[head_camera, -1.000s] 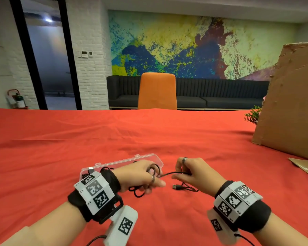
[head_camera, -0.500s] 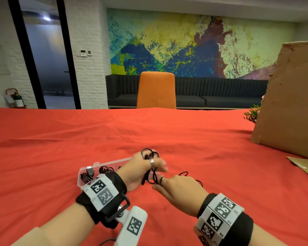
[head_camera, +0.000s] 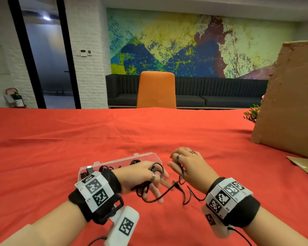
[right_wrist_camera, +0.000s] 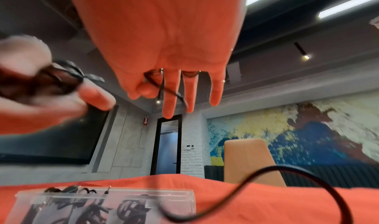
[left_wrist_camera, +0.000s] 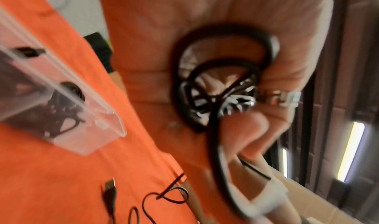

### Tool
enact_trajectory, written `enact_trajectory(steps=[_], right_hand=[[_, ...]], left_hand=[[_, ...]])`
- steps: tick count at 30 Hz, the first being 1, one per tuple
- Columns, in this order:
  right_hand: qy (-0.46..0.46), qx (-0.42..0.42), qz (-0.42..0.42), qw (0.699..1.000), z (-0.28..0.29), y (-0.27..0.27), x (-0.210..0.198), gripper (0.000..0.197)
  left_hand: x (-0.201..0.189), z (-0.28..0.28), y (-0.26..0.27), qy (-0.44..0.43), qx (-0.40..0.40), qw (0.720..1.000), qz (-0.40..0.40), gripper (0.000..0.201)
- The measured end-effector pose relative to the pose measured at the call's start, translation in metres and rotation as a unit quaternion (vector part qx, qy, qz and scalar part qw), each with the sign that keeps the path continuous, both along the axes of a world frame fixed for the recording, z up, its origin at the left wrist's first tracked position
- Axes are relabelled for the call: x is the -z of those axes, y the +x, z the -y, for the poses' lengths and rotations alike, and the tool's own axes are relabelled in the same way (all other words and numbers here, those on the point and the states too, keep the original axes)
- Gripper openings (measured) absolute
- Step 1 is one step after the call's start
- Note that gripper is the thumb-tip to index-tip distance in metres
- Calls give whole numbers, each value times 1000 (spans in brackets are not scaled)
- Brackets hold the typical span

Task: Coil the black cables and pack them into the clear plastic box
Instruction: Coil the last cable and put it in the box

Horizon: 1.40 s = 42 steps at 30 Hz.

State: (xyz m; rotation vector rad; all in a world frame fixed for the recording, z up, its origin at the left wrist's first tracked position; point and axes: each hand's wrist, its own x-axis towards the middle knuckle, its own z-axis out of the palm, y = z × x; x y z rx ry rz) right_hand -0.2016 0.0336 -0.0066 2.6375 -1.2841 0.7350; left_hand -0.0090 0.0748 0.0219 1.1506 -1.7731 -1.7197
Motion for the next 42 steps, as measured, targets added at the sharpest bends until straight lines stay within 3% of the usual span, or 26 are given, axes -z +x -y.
enact_trajectory(steps=[3, 6, 10, 13, 16, 20, 22, 25, 26, 27, 28, 30, 32, 33, 35, 39, 42], right_hand=[[19, 31, -25, 999, 3, 7, -6, 58], [140, 38, 42, 989, 8, 3, -7, 39], [224, 60, 130, 964, 8, -7, -8, 36], [269, 52, 180, 945, 4, -10, -5, 28], [286, 0, 197, 938, -7, 1, -2, 25], [308, -81, 153, 935, -19, 23, 4, 21], [374, -141, 179, 899, -24, 28, 4, 22], [530, -196, 259, 783, -29, 25, 1, 18], [561, -194, 268, 759, -30, 23, 0, 15], [571, -183, 262, 756, -31, 21, -1, 13], [561, -167, 242, 774, -31, 20, -1, 11], [479, -118, 169, 853, -33, 22, -1, 5], [327, -70, 72, 940, -34, 23, -1, 13], [250, -58, 26, 966, -35, 23, -2, 18], [176, -41, 0, 983, -36, 21, -5, 22], [169, -45, 53, 983, -33, 20, -4, 24], [172, -69, 52, 981, -36, 26, -2, 25]], left_hand=[[1, -3, -1, 50, 105, 993, 6, 28], [4, -4, 0, 31, 115, 993, 13, 26], [8, 3, 4, 75, -36, 989, -122, 18], [6, 7, 3, 44, -146, 967, -203, 12], [6, 14, -2, -6, -243, 934, -263, 26], [3, 19, -9, -11, -266, 890, -370, 6], [3, 19, -9, -1, -247, 886, -393, 12], [0, 17, -6, -53, -230, 896, -377, 21], [0, 16, -4, -74, -228, 904, -354, 23], [-1, 15, -3, -93, -225, 912, -331, 22], [-2, 13, -2, -106, -225, 917, -313, 25], [-3, 13, -2, -112, -231, 925, -279, 31], [-4, 15, -3, -109, -247, 931, -247, 36], [-3, 16, -3, -102, -259, 931, -237, 37], [-2, 19, -2, -72, -288, 928, -224, 30], [1, 22, 1, 51, -305, 922, -231, 25], [1, 19, 0, 89, -299, 920, -237, 22]])
